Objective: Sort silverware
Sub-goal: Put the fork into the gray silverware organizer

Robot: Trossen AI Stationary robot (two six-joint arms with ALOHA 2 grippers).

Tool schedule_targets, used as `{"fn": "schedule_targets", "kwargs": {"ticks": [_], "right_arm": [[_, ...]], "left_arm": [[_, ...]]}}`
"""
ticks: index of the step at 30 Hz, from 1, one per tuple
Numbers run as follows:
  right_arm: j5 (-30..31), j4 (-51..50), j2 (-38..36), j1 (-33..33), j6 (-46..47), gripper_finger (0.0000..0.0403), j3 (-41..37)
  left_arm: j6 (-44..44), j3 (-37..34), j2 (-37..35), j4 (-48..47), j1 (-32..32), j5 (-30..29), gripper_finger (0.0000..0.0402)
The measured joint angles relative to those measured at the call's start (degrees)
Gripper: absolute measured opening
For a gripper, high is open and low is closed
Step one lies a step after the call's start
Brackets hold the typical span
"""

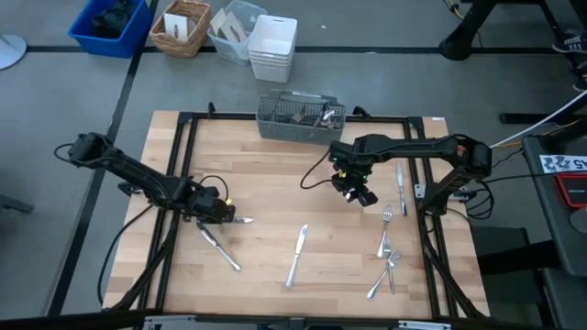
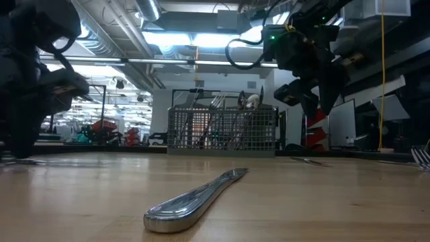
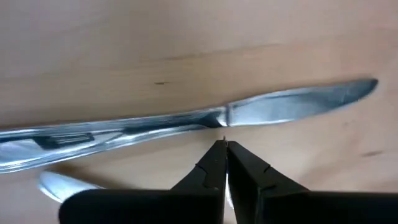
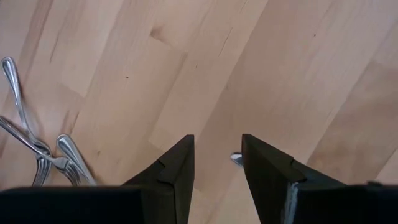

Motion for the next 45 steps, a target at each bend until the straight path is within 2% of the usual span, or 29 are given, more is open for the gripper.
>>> {"fn": "schedule_targets", "kwargs": {"ticks": [6, 15, 20, 24, 30, 39, 45], "right_arm": [[1.48, -0.48, 0.0, 0.0, 0.02, 0.0136, 0.0], [3.63, -0.55, 0.0, 0.0, 0.02, 0.0136, 0.0], [4.25, -1.16, 0.0, 0.0, 0.02, 0.0136, 0.0], [4.67, -1.49, 0.0, 0.01, 0.02, 0.0136, 0.0], [4.71, -3.19, -1.86, -0.61, 0.11, 0.0136, 0.0], [5.16, -2.11, -12.54, -5.1, 7.51, 0.0136, 0.0], [5.12, 0.48, -16.32, -7.97, 15.39, 0.0136, 0.0]], "left_arm": [[3.19, -0.04, 0.02, 6.6, 0.0, -0.05, 0.0002], [3.04, -0.04, 0.07, 11.32, 0.0, -0.56, 0.0001], [5.85, -0.04, 0.06, 20.16, 0.79, -5.9, 0.0001], [12.37, -0.04, 0.04, 29.34, 3.74, -11.15, 0.0001], [28.31, -0.04, 0.04, 44.44, 11.05, -13.58, 0.0], [60.01, 0.14, 0.04, 69.29, 25.61, -13.6, 0.0], [84.39, 6.38, 0.27, 73.98, 34.2, -13.61, 0.0]]}}
